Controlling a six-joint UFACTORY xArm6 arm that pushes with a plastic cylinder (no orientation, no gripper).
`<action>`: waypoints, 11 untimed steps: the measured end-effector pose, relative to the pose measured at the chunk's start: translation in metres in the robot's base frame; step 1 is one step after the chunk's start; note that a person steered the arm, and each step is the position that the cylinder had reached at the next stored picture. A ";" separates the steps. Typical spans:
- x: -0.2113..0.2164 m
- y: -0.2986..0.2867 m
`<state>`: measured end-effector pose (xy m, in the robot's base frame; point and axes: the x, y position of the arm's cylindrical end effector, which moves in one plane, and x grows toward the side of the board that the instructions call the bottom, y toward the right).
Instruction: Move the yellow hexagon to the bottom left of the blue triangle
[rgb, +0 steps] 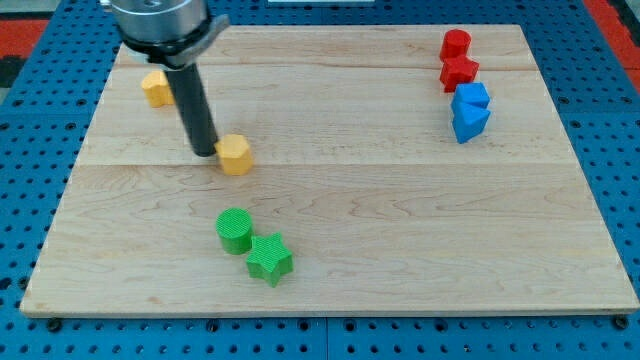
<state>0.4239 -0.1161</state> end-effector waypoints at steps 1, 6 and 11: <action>0.002 0.075; 0.044 0.170; 0.040 0.266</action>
